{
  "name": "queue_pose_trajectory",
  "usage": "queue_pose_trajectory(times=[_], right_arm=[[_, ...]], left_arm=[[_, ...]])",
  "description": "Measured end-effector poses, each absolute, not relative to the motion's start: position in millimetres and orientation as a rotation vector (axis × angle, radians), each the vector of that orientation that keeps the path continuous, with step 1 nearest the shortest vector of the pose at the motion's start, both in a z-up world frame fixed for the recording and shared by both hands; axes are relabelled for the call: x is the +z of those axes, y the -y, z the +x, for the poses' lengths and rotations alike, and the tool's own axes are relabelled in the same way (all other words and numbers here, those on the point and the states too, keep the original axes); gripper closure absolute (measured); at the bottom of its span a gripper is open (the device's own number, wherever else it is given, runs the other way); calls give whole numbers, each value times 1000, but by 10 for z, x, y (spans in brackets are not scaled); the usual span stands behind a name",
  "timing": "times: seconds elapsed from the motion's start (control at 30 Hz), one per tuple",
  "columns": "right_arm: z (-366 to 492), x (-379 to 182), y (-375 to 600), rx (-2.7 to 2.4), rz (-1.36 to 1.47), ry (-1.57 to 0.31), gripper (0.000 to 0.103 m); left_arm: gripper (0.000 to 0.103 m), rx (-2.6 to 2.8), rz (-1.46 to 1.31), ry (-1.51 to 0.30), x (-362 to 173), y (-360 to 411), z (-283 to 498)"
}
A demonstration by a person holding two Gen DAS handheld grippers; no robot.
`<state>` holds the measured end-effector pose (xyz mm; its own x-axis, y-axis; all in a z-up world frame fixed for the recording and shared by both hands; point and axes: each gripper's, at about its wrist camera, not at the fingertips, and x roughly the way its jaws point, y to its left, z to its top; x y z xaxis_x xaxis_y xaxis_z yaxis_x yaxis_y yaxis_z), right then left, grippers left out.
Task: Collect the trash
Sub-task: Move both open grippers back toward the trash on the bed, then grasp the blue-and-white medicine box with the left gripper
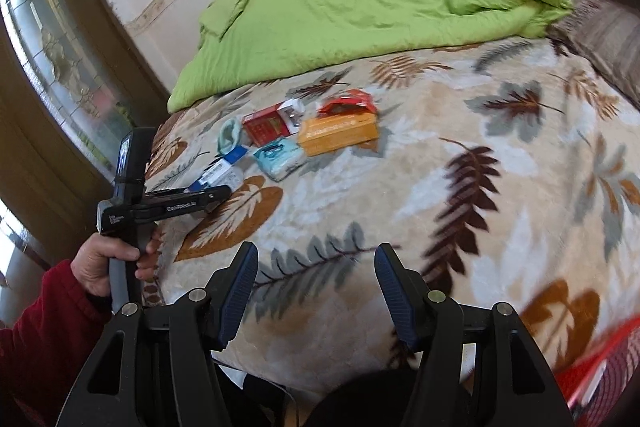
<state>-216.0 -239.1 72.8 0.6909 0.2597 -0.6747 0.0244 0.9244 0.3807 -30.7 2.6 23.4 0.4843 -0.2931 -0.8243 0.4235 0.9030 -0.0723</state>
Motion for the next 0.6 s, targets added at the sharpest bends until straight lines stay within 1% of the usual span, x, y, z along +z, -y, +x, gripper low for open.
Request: queue_pose_trajectory(times=[0.03,0.07,0.3,0.43,0.6], right_arm=[[-2057,723,2356,162,366,-815,38],[-1998,720,2333,177,359,-822,38],[-1220,566,2082,270,278,-889,38],[-690,385,1934,307,246,-942,37],[-244,181,1830,309,218,-992,37]], left_arm=[[64,-421,133,-964,240,-44,-336],[71,-409,101,-955,252,-77,-397],[71,-331,-12,-893,303,-343,-729],[71,-290,-49,-890,275,-487,-732],[71,-293,-94,-896,225,-544,-700]])
